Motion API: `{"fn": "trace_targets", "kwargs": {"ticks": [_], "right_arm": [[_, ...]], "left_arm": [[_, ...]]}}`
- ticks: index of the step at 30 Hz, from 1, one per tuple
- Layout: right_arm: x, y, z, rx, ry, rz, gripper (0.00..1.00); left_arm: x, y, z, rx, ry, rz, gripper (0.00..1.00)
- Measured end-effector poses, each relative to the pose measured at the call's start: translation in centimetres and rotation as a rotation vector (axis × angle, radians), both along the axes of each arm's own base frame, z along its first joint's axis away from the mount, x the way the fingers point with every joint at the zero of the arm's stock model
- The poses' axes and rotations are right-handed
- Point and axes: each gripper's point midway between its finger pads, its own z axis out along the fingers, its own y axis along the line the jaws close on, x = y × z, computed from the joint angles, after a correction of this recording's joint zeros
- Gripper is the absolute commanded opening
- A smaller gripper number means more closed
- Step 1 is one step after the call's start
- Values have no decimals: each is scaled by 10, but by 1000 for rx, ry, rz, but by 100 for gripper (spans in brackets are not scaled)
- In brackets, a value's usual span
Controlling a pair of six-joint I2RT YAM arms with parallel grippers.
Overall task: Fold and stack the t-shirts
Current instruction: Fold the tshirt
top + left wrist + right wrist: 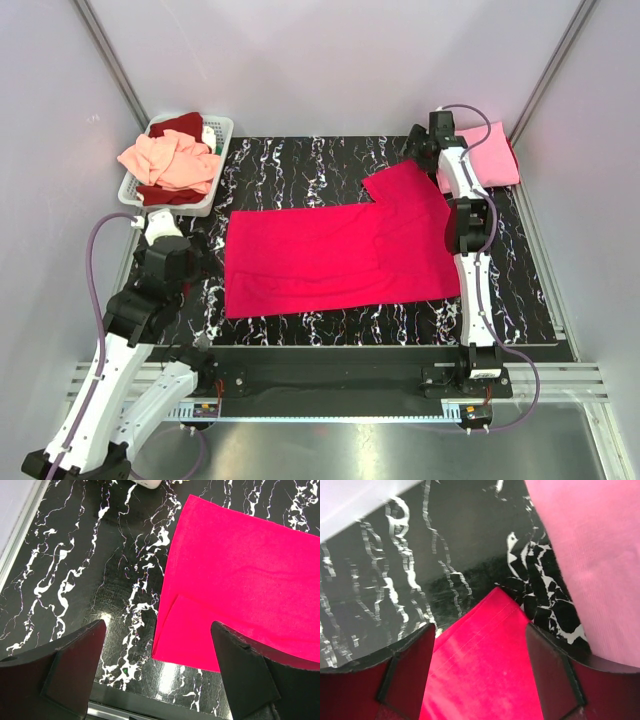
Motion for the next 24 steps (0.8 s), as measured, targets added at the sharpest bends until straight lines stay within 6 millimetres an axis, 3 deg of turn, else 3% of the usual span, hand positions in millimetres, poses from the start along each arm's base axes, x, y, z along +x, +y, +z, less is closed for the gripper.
{"fn": "trace_targets", "kwargs": {"ticks": [5, 24], "right_arm": [[4, -1, -8, -15, -4, -9, 75], [24, -17, 1, -94, -98, -62, 77]], "left_arm": [[0, 1, 2, -3, -10, 7, 92], [0, 4, 0, -2, -9, 14, 92]]}}
